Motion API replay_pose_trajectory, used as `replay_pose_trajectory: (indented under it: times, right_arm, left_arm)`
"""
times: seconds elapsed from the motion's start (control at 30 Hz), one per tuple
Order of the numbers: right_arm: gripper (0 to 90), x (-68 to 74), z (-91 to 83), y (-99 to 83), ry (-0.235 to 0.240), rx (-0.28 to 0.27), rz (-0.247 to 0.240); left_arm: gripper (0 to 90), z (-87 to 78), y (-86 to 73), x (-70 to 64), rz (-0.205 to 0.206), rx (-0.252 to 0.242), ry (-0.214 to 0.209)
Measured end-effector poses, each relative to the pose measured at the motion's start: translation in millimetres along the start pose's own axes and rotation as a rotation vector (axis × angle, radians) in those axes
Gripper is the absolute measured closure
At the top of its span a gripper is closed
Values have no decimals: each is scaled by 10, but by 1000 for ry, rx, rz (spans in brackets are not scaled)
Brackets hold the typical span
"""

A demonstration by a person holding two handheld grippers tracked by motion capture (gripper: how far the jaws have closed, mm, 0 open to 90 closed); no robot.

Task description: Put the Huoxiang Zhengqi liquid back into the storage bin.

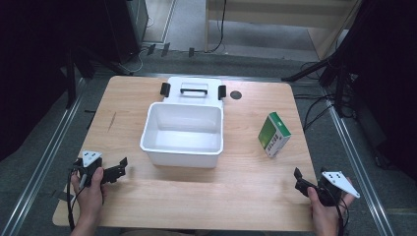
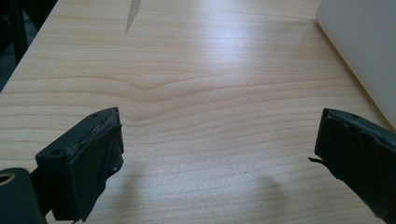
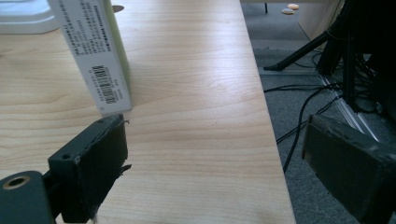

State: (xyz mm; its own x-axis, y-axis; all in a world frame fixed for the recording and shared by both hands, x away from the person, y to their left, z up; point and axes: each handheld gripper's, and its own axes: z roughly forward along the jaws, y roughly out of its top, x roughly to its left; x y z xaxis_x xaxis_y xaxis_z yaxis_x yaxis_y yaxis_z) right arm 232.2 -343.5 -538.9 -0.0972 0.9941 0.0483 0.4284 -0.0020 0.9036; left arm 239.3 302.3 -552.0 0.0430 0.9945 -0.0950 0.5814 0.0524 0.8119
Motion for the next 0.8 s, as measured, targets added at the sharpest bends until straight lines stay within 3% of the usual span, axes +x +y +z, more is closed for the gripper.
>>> replay_pose_trajectory:
  times: [0.13,0.17,0.53,0.57,0.7,0.77,0.8]
  right_arm:
    - [72,48,0,40,20,9,-24]
    - [75,98,1,80,34,27,-51]
    - [109,203,43,294,101,134,-148]
    - [111,217,59,367,96,177,-182]
    - [117,239,96,497,74,259,-219]
    - [119,244,104,531,73,271,-234]
    - [119,260,121,619,89,321,-239]
  left_arm:
    - [21,0,0,0,0,0,0]
    - [21,0,0,0,0,0,0]
    - [21,3,0,1,-6,-2,-1]
    - [21,3,0,2,-7,-1,-2]
    - [21,4,0,5,-9,-3,-2]
    - [21,4,0,5,-9,-3,-2]
    - [21,4,0,7,-10,-2,-3]
